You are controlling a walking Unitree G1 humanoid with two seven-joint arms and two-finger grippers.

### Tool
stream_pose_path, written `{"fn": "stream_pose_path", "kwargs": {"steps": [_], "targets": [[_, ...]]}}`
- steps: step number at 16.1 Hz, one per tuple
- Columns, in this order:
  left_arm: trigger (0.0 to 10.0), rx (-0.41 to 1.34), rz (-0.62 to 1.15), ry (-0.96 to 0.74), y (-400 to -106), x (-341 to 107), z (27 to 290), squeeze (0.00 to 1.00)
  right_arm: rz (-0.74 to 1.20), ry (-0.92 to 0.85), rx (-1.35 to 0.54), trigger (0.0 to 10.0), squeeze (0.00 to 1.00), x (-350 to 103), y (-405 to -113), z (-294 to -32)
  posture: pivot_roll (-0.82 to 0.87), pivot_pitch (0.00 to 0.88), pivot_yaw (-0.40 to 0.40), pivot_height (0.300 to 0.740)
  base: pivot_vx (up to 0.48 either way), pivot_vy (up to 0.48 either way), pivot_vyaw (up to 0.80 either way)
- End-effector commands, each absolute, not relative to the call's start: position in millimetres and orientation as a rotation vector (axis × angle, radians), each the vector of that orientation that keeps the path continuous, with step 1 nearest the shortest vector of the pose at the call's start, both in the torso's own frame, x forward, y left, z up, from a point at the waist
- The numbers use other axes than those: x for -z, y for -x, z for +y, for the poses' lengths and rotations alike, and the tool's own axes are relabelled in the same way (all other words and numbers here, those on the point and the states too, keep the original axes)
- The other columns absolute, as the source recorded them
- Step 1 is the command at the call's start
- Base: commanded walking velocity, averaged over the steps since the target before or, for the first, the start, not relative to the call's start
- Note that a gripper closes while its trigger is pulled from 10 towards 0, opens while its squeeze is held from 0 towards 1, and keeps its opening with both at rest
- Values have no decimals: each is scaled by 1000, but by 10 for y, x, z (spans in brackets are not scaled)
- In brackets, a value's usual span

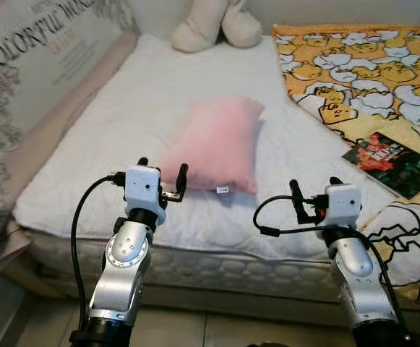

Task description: Clean up the room

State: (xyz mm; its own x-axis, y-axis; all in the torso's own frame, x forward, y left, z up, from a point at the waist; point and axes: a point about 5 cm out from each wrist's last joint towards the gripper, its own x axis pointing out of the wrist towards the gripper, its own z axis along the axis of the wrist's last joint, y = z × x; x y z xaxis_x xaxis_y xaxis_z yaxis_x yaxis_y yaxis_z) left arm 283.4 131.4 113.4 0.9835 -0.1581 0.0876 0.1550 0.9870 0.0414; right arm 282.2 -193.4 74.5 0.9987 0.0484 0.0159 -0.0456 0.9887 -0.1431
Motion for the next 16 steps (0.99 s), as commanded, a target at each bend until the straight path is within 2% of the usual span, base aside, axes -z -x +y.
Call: {"fn": "stream_pose_path", "kwargs": {"steps": [1, 4, 11, 13, 16], "targets": [[10000, 151, -109, -33, -2830, -1171, 1360, 0, -71, 150, -53, 10000, 0, -846, -2868, -1881, -93, 0, 112, 740, 480, 0, 0], [10000, 145, -117, -23, -2841, -1191, 1365, 0, -75, 151, -51, 10000, 0, -867, -2888, -1874, -93, 0, 112, 740, 460, 0, 0], [10000, 145, -105, -11, -2848, -1180, 1366, 0, -70, 155, -61, 10000, 0, -871, -2890, -1840, -92, 0, 112, 740, 364, 309, 0], [10000, 127, -97, -30, -2867, -1173, 1384, 0, -68, 151, -64, 10000, 0, -874, -2891, -1828, -92, 0, 112, 740, 0, 433, 0], [10000, 78, -45, -85, -3029, -1158, 1478, 0, -58, 133, -67, 10000, 0, -918, -2960, -1844, -99, 0, 113, 740, 0, 0, 0]]}}
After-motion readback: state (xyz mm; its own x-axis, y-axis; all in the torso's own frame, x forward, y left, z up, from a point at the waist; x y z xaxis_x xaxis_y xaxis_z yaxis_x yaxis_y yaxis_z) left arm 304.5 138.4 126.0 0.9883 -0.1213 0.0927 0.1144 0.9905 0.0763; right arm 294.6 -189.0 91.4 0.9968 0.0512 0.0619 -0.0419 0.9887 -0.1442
